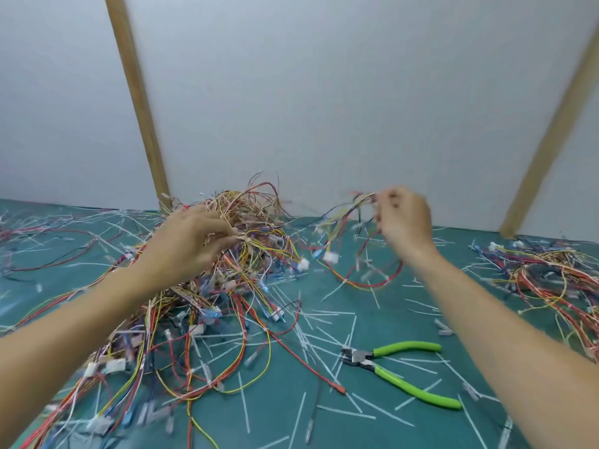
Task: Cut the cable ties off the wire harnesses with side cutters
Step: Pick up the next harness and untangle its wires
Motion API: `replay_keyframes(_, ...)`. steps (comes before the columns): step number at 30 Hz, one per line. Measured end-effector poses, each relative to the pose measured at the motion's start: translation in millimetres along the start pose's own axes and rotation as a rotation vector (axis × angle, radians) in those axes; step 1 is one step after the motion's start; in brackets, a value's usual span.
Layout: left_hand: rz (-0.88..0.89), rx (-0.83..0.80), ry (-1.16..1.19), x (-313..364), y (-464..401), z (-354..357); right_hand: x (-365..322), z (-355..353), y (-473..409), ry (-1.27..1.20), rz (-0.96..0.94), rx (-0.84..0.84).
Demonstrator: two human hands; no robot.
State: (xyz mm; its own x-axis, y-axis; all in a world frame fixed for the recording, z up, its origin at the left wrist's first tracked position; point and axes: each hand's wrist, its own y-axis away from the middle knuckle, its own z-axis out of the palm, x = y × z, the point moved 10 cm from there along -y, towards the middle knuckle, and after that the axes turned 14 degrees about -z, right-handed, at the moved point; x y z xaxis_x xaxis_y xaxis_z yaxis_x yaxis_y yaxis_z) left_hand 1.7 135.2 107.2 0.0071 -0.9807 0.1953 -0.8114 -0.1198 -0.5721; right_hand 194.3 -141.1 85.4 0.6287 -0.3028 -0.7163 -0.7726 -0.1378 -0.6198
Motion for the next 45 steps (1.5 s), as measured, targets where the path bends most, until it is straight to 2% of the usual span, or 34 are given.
replay_keyframes(1, 0.018, -0.011, -0.031, -1, 5, 4, 14, -29, -4, 0.014, 0.065, 0.234)
replay_keyframes(2, 0.042, -0.004, -0.061, 0, 9, 5, 21, -39, -5, 0.082, 0.102, 0.288)
replay_keyframes(4, 0.088, 0.014, -0.090, 4, 14, 4, 34, -14, -1, 0.147, 0.127, 0.019)
replay_keyframes(5, 0.099, 0.025, -0.083, 5, 14, 3, 51, -10, 3, 0.092, 0.183, 0.011)
replay_keyframes(7, 0.077, -0.004, -0.103, -1, 15, 5, 79, -37, 8, -0.037, 0.330, 0.269)
replay_keyframes(8, 0.052, -0.086, -0.171, -7, 14, 14, 86, -51, 10, -0.090, 0.370, 0.362)
replay_keyframes(11, -0.097, -0.437, -0.581, -33, 23, 49, 96, -62, 15, -0.349, 0.413, 0.396)
replay_keyframes(14, -0.267, -0.494, -0.852, -57, 15, 42, 97, -103, 17, -0.701, 0.437, 0.578)
replay_keyframes(17, -0.386, -0.568, -0.964, -55, 15, 33, 114, -148, 16, -0.842, 0.496, 0.685)
replay_keyframes(19, -0.377, -0.553, -0.992, -36, 11, 28, 133, -145, 22, -0.845, 0.601, 0.601)
replay_keyframes(20, -0.359, -0.482, -0.985, -18, 4, 23, 139, -136, 22, -0.854, 0.634, 0.512)
replay_keyframes(23, -0.278, -0.137, -0.833, 55, -22, 3, 137, -106, 25, -0.886, 0.683, 0.251)
replay_keyframes(25, -0.154, -0.048, -0.691, 99, -33, 16, 130, -93, 28, -0.879, 0.699, 0.129)
replay_keyframes(28, -0.034, -0.185, -0.556, 130, -36, 79, 120, -75, 36, -0.950, 0.762, -0.011)
replay_keyframes(33, -0.066, -0.610, -0.367, 123, -20, 201, 89, -66, 47, -1.103, 0.801, -0.202)
replay_keyframes(35, -0.102, -0.681, -0.206, 123, -16, 226, 84, -73, 46, -1.145, 0.790, -0.223)
replay_keyframes(36, -0.108, -0.651, -0.154, 124, -19, 230, 85, -80, 45, -1.148, 0.784, -0.214)
replay_keyframes(39, -0.025, -0.505, -0.216, 135, -28, 224, 101, -102, 39, -1.123, 0.782, -0.130)
replay_keyframes(42, 0.192, -0.481, -0.321, 164, -16, 221, 127, -119, 37, -0.996, 0.775, 0.023)
replay_keyframes(43, 0.218, -0.486, -0.322, 171, -11, 219, 133, -121, 37, -0.938, 0.760, 0.061)
replay_keyframes(45, 0.148, -0.491, -0.236, 175, -8, 209, 139, -120, 39, -0.793, 0.716, 0.068)
